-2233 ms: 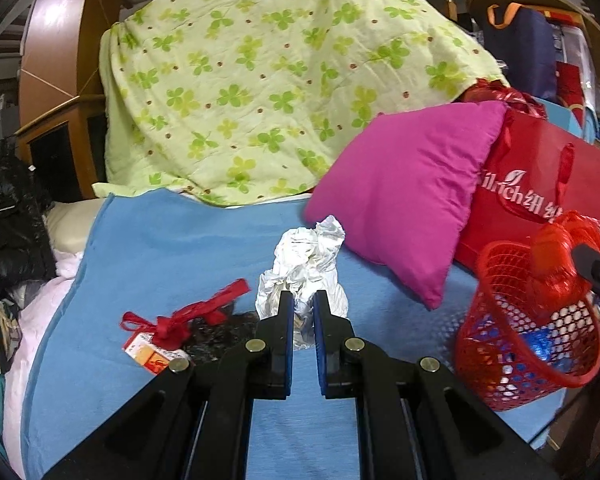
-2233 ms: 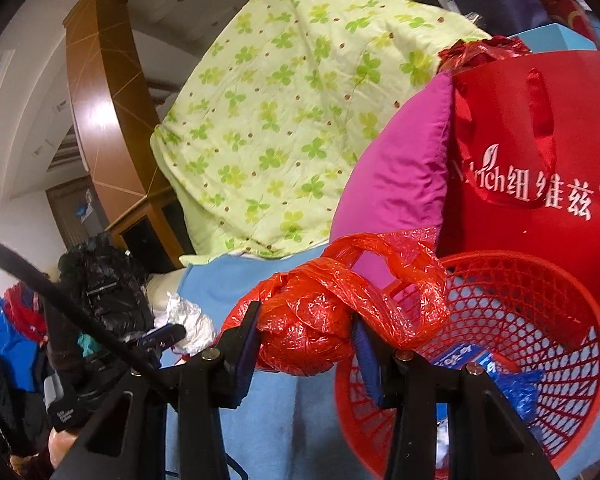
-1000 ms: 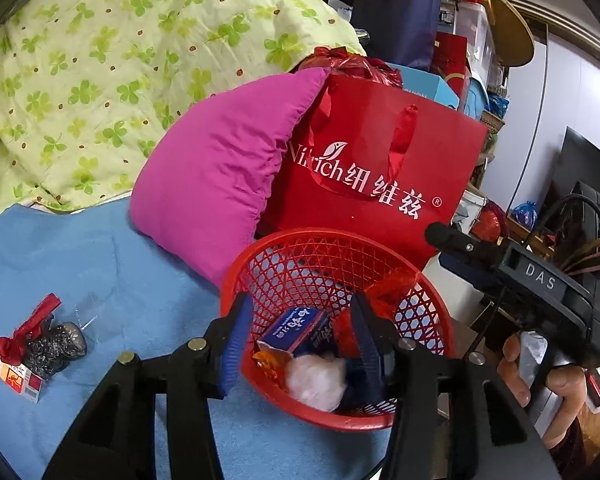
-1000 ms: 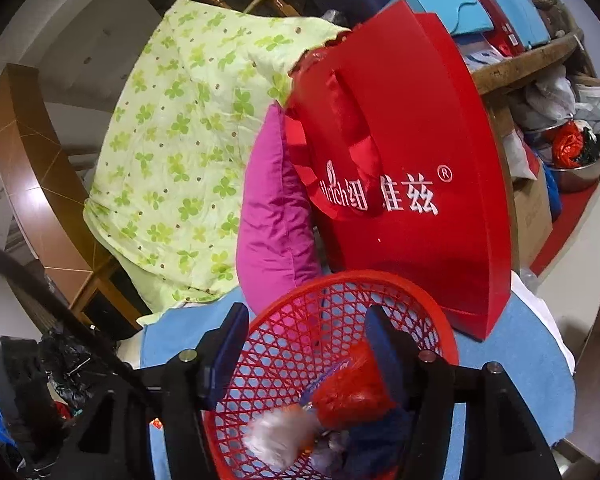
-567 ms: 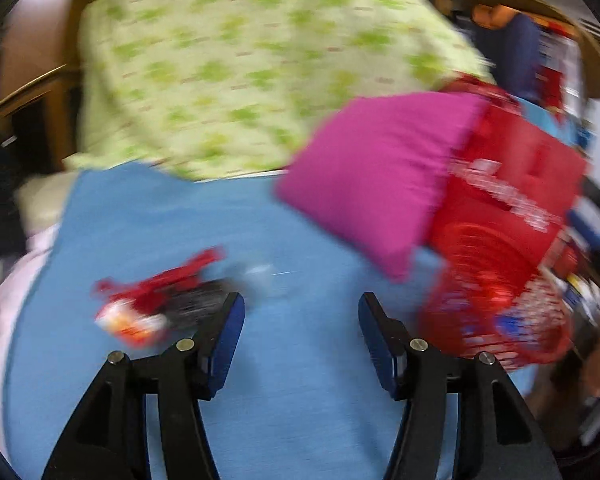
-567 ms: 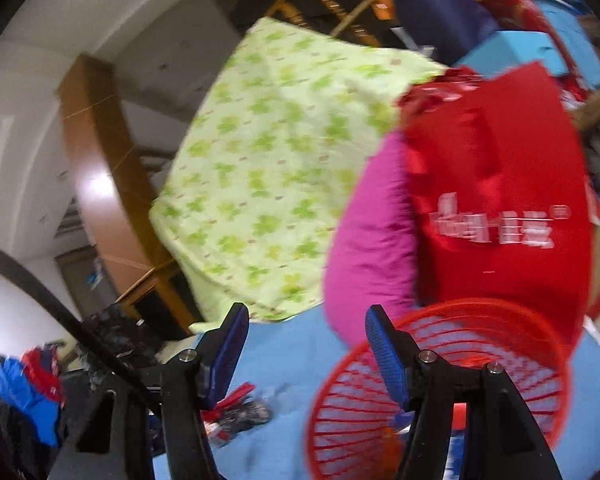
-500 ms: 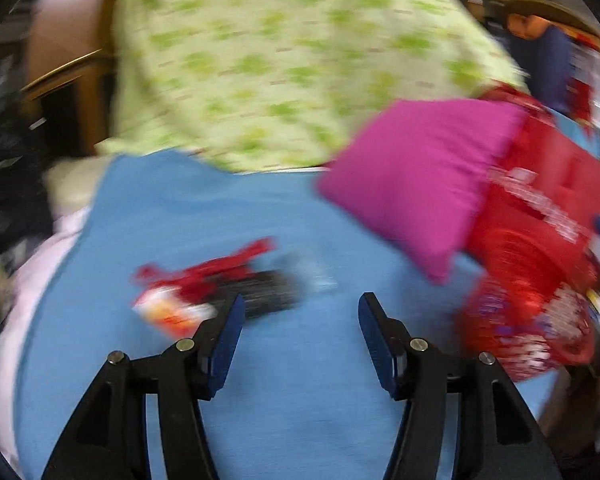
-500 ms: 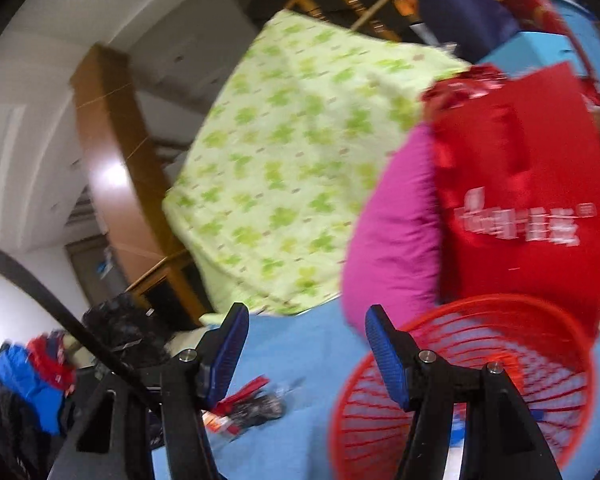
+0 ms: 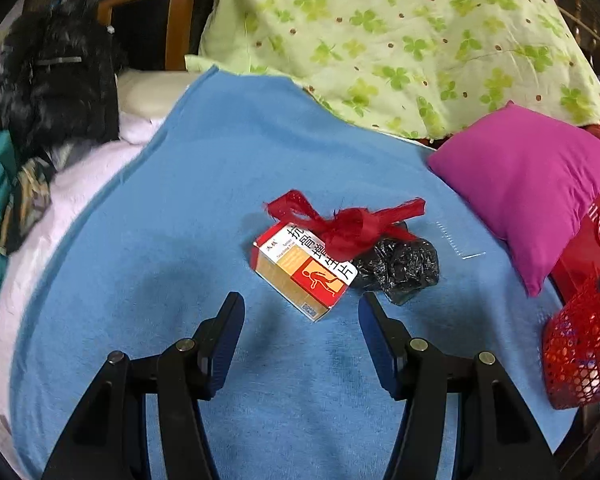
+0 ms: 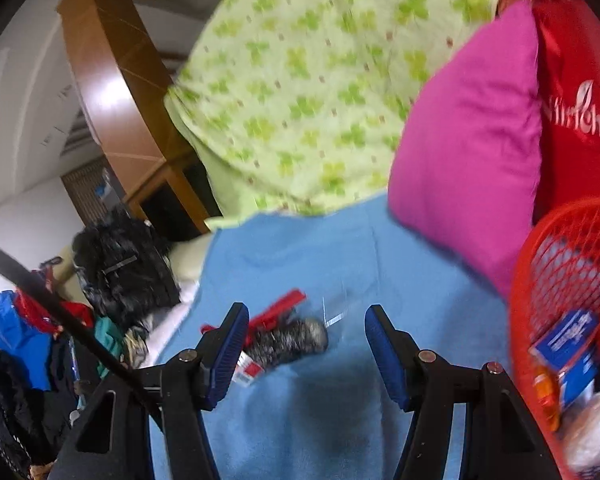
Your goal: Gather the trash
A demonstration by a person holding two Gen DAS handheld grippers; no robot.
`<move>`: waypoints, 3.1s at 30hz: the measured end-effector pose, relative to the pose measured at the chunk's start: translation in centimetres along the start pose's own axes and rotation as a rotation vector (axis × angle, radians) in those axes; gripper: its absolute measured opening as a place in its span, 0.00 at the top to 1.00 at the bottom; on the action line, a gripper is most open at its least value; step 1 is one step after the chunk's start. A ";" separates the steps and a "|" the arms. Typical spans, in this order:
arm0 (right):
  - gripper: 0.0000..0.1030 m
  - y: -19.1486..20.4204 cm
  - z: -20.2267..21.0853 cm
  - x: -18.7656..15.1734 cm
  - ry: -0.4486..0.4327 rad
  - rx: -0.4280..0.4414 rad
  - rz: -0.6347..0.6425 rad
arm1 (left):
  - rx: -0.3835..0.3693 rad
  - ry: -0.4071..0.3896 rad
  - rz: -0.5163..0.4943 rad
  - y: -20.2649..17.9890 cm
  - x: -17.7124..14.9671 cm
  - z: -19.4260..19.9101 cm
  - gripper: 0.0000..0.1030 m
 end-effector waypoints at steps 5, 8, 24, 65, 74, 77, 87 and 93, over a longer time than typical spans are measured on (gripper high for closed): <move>0.38 -0.6 -1.8 -0.7 0.044 -0.019 -0.020 | -0.027 0.039 0.012 -0.7 0.0 -2.4 0.41; 0.38 -0.8 -2.1 -0.7 0.050 -0.027 -0.010 | 0.002 0.079 0.015 -1.0 0.2 -4.5 0.41; 0.38 -1.8 -4.4 -0.9 0.088 -0.056 -0.023 | -0.036 0.156 0.138 -2.0 1.9 -9.4 0.34; 0.68 -6.2 -16.1 -1.8 0.288 -0.152 -0.069 | 0.010 0.185 0.112 3.5 2.4 -10.7 0.79; 0.71 -5.5 -12.7 -1.1 0.323 -0.109 -0.084 | -0.020 0.154 0.141 4.0 2.9 -9.1 0.87; 0.71 -4.9 -11.6 -1.5 0.377 -0.111 -0.046 | 0.013 0.160 0.146 4.5 3.0 -9.0 0.87; 0.30 -4.2 -10.2 -2.4 0.463 -0.060 -0.009 | 0.103 0.055 0.100 5.4 4.4 -7.6 0.26; 0.30 -3.8 -8.0 -0.6 0.292 -0.037 -0.022 | 0.087 -0.019 0.006 4.3 5.1 -8.2 0.22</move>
Point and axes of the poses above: each gripper's, at about its wrist camera, not at the fingertips, and z roughly against the way its jaws point, y to its left, x to its top, the point moved 2 cm from there along -z, roughly the way its jaws point, and after that the axes turned 10 degrees about x, right-handed, at the moved point
